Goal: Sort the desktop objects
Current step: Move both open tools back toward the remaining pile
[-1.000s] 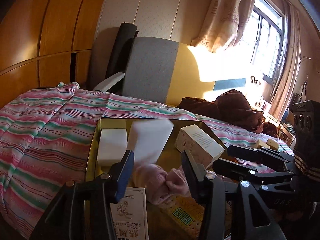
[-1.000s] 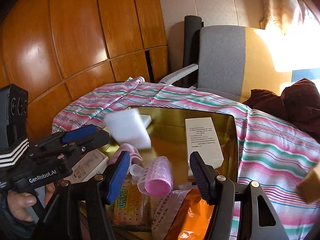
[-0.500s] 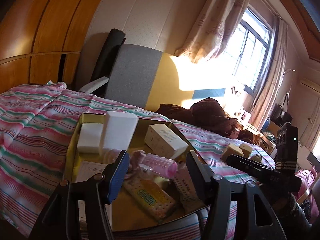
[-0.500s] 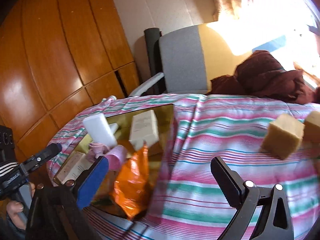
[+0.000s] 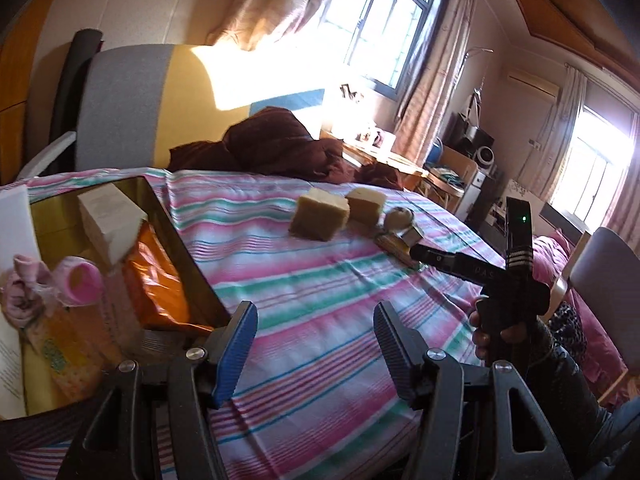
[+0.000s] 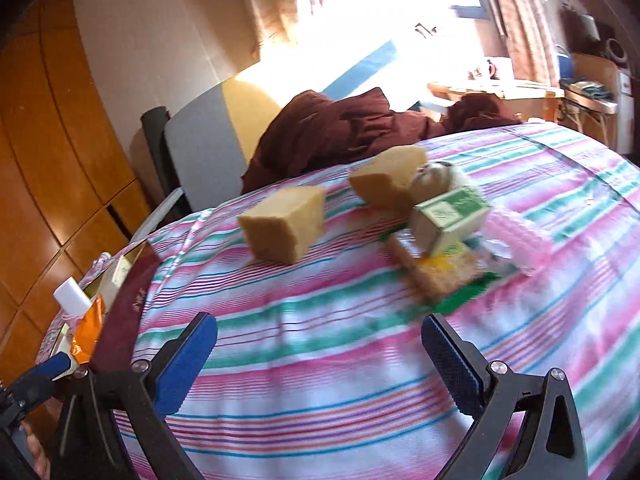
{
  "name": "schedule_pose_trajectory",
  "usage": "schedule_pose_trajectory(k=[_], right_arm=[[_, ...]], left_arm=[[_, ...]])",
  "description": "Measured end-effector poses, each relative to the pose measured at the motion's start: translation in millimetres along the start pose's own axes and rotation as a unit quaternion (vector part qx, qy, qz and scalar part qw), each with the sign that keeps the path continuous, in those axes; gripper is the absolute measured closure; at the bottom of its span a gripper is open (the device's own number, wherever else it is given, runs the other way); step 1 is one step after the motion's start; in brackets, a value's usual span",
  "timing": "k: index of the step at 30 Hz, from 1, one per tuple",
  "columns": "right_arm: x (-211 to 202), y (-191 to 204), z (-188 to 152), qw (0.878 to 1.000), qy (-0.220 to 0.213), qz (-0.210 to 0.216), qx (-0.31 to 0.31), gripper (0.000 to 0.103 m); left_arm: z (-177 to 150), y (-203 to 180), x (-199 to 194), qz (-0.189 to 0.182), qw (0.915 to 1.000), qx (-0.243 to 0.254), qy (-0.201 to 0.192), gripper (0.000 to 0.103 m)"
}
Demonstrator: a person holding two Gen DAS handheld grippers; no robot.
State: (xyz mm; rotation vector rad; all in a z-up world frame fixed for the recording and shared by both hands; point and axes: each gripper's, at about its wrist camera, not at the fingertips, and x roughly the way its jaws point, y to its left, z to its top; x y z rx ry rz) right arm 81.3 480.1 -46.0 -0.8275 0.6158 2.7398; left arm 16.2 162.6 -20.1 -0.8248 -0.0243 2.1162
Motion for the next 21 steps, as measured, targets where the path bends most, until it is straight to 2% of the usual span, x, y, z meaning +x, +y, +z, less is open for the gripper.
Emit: schedule_pose_trajectory(k=[4,8,11,15,21], right_arm=[[-16,-52,-1,0.998,-0.017,-0.041,0.046,0.000],[-24,-89,5,0.993,-0.032,-0.065,0.093,0.000],[-22,-100,14,0.990,-0.046,-0.080,0.109,0.000],[-16,-107,20,0.988,-0.064,-0.085,0.116,0.000],[-9,-114,18,0.986,-0.083,-0.070,0.127,0.000]], left_arm=[[2,-28,32,-0.017,0.9987,0.035,0.033,0.041],[6,-55,62,-0.030,0.9949,0.074,0.061,0.041],[11,-76,84,-0.040,0.9905,0.104,0.080,0.041],[36,-106,121,-0.055,0.9838,0.152,0.079,0.041],[62,-134,175,-0.070,0.9740,0.197,0.087,0.041]])
